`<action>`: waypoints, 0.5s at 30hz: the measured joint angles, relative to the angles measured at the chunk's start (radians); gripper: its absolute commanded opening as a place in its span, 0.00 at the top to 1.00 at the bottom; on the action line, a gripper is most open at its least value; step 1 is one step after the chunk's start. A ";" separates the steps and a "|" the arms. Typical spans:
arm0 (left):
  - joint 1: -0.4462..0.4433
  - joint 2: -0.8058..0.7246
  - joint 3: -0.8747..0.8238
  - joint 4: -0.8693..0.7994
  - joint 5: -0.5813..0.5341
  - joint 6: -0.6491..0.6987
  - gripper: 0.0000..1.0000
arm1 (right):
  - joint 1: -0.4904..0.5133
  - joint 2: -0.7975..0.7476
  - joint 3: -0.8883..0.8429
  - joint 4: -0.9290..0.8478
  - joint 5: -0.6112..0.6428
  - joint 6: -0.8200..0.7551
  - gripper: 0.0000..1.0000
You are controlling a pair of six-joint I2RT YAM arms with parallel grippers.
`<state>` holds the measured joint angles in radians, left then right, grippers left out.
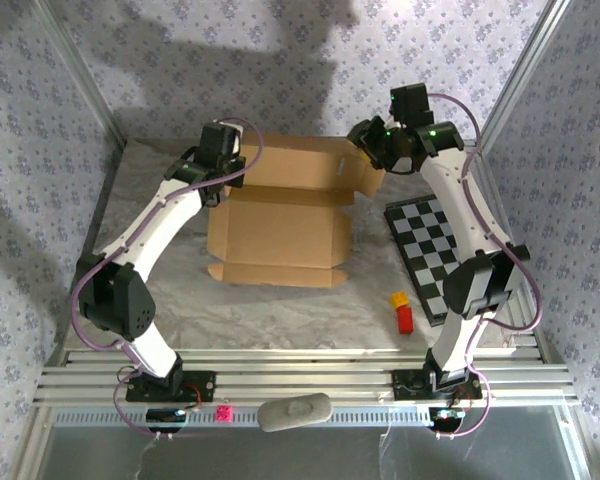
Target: Fold the paper box
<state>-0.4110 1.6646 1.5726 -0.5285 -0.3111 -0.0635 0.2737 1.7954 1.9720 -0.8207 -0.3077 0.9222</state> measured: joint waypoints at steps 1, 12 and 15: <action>0.000 0.000 0.002 0.000 0.000 0.001 1.00 | 0.002 0.000 -0.010 0.002 -0.002 0.000 0.53; -0.001 0.006 0.002 -0.003 0.005 0.011 1.00 | 0.011 0.042 -0.004 0.039 -0.050 0.001 0.55; -0.001 0.012 0.003 -0.003 0.010 0.010 1.00 | 0.011 0.063 0.000 0.061 -0.072 0.016 0.58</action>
<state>-0.4122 1.6764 1.5753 -0.5320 -0.3016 -0.0532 0.2852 1.8587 1.9720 -0.7593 -0.3794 0.9379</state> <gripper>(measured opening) 0.088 0.431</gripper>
